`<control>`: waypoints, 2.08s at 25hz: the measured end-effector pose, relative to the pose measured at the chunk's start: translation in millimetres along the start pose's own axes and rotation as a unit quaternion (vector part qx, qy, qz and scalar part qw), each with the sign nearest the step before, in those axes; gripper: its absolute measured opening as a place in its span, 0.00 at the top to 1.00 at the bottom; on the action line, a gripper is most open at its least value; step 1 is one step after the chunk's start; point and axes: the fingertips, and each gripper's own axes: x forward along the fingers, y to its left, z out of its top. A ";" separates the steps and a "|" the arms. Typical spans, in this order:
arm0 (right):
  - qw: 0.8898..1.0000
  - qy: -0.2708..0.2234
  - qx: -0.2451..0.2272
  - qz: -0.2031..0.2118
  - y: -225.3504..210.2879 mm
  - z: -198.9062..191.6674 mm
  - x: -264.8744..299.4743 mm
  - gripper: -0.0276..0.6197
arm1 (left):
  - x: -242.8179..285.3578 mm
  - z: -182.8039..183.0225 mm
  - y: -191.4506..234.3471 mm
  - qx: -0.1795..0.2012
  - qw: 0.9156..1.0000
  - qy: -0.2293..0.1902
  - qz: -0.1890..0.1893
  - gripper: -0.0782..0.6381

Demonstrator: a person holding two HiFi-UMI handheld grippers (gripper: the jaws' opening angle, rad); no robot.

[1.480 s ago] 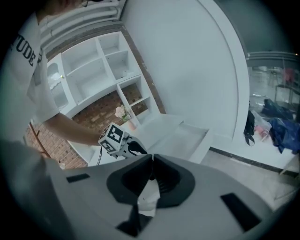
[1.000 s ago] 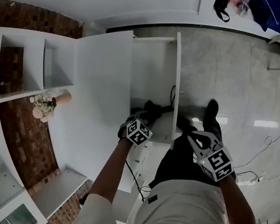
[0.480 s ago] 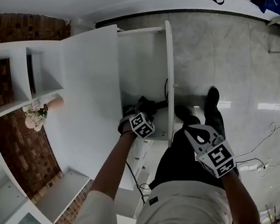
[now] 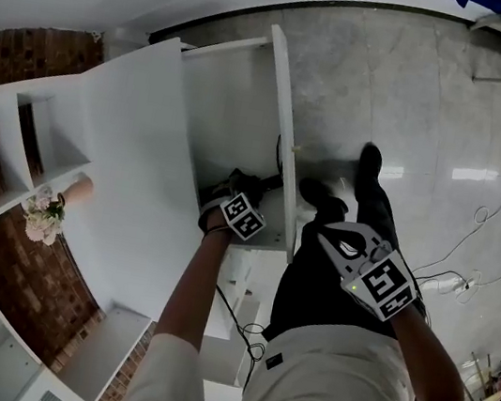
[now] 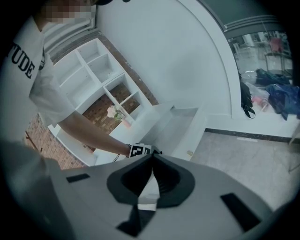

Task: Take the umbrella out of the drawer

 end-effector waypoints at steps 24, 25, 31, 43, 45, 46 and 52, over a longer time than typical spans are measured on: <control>0.997 -0.003 -0.076 0.008 27.2 33.7 -24.6 0.91 | -112.5 32.4 35.3 -0.342 0.915 -0.214 0.020 0.59; 0.997 -0.003 -0.080 0.008 29.9 36.0 -25.6 0.91 | -121.4 31.3 36.3 -0.354 0.908 -0.224 0.025 0.59; 0.993 -0.001 -0.115 0.000 47.9 47.5 -33.1 0.91 | -158.2 24.0 27.6 -0.383 0.882 -0.271 0.049 0.59; 0.990 -0.006 -0.135 -0.036 66.2 44.4 -59.0 0.91 | -232.0 -3.7 13.2 -0.466 0.793 -0.385 0.078 0.59; 0.990 -0.013 -0.132 -0.038 69.0 45.5 -60.0 0.91 | -244.0 -9.8 10.9 -0.482 0.773 -0.404 0.084 0.59; 0.991 -0.017 -0.128 -0.039 70.5 46.7 -60.7 0.91 | -250.3 -13.1 9.6 -0.488 0.764 -0.412 0.088 0.59; 0.989 -0.019 -0.146 -0.027 82.3 51.3 -70.4 0.91 | -298.0 -32.6 -8.7 -0.514 0.711 -0.464 0.120 0.59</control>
